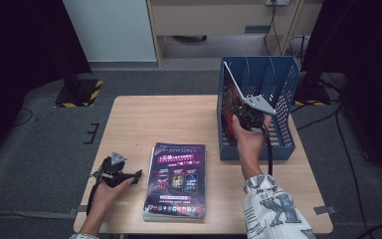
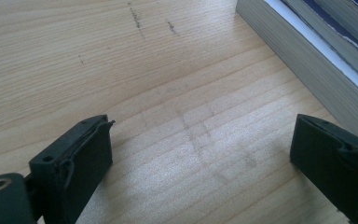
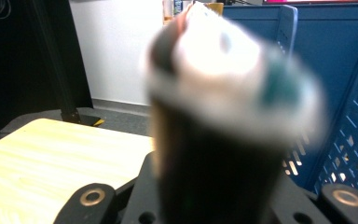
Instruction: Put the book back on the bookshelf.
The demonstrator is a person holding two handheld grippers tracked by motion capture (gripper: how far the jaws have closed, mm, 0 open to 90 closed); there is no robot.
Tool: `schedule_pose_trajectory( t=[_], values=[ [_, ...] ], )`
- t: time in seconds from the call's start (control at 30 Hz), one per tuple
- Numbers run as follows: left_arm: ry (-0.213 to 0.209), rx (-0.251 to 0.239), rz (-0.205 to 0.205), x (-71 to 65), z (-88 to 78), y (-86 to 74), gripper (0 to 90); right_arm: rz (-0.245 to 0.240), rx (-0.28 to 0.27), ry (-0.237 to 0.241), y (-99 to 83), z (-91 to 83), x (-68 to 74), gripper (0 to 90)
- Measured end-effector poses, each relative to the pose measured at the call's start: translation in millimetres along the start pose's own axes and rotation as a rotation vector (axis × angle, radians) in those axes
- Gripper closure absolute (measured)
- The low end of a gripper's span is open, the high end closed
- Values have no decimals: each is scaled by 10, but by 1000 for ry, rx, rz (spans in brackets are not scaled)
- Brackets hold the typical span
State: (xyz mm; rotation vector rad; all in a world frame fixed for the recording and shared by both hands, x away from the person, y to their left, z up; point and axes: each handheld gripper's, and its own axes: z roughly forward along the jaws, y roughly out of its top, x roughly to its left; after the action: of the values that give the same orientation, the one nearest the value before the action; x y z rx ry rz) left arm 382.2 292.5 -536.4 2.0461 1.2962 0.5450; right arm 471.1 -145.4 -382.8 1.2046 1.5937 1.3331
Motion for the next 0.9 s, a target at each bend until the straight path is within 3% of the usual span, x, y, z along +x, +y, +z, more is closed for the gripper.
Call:
schedule_pose_trajectory(
  t=[0.17, 0.27, 0.33, 0.9],
  values=[
    [0, 0, 0, 0, 0, 0, 45, -26, 9, 22, 62, 28, 8, 801],
    [0, 0, 1, 0, 0, 0, 46, -30, 20, 22, 81, 44, -9, 842],
    [0, 0, 0, 0, 0, 0, 46, -53, 31, 1, 93, 42, -28, 863],
    [-1, 0, 2, 0, 0, 1, 46, -31, -11, -105, 141, 59, -68, 870]
  ],
)
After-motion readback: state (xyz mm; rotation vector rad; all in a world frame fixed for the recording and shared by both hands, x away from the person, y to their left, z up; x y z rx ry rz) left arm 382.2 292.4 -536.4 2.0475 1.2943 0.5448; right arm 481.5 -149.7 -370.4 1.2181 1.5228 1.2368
